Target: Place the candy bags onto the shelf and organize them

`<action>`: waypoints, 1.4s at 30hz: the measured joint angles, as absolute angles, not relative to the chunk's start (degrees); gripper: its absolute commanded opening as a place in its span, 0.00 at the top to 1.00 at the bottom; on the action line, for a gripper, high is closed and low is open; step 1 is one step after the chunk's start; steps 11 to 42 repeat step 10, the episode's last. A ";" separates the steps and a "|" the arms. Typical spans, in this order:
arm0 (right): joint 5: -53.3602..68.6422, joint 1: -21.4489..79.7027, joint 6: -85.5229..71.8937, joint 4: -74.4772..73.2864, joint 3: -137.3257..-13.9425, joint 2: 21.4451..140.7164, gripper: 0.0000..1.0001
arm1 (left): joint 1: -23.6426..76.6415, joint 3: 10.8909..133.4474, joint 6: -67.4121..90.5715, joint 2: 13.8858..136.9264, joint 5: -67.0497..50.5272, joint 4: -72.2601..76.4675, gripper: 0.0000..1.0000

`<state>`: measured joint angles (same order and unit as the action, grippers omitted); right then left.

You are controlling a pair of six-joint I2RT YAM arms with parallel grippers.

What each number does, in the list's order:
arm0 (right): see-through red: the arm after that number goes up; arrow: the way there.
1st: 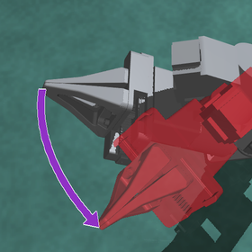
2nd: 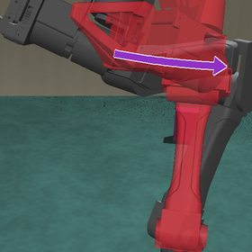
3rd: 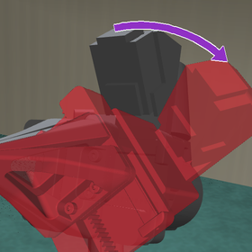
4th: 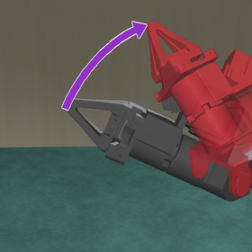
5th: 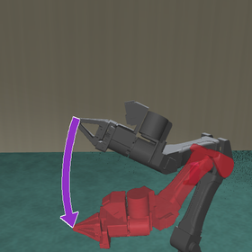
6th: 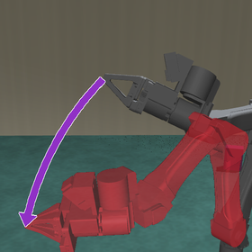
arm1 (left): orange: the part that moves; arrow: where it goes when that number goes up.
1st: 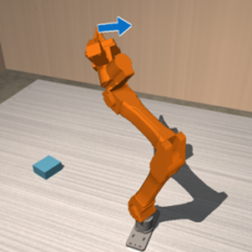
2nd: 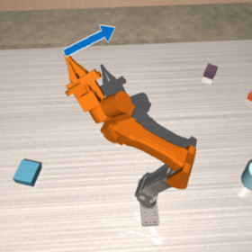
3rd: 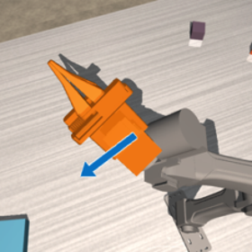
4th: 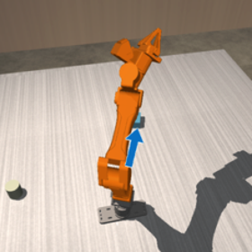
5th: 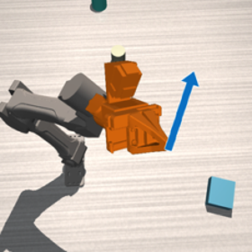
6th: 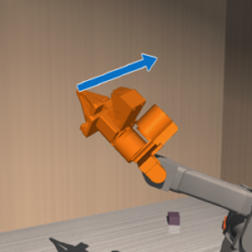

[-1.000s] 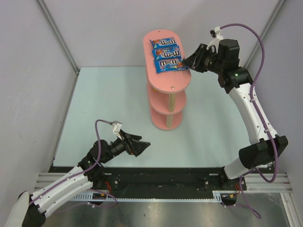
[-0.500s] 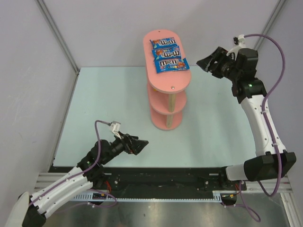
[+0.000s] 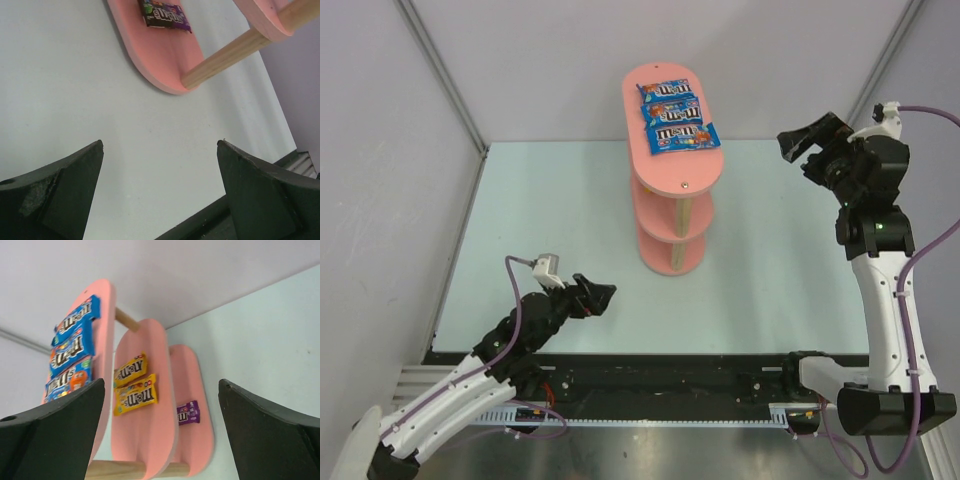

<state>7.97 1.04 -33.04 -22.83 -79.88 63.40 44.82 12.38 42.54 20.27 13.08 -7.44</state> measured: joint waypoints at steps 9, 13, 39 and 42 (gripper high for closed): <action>2.52 -3.42 -36.10 -24.18 -76.42 62.04 0.00 | 44.82 14.85 42.63 15.55 19.64 -14.48 0.00; 2.17 -3.57 -36.27 -24.25 -76.38 61.95 0.00 | 44.82 15.22 42.63 15.25 20.32 -15.07 0.00; 2.17 -3.57 -36.27 -24.25 -76.38 61.95 0.00 | 44.82 15.22 42.63 15.25 20.32 -15.07 0.00; 2.17 -3.57 -36.27 -24.25 -76.38 61.95 0.00 | 44.82 15.22 42.63 15.25 20.32 -15.07 0.00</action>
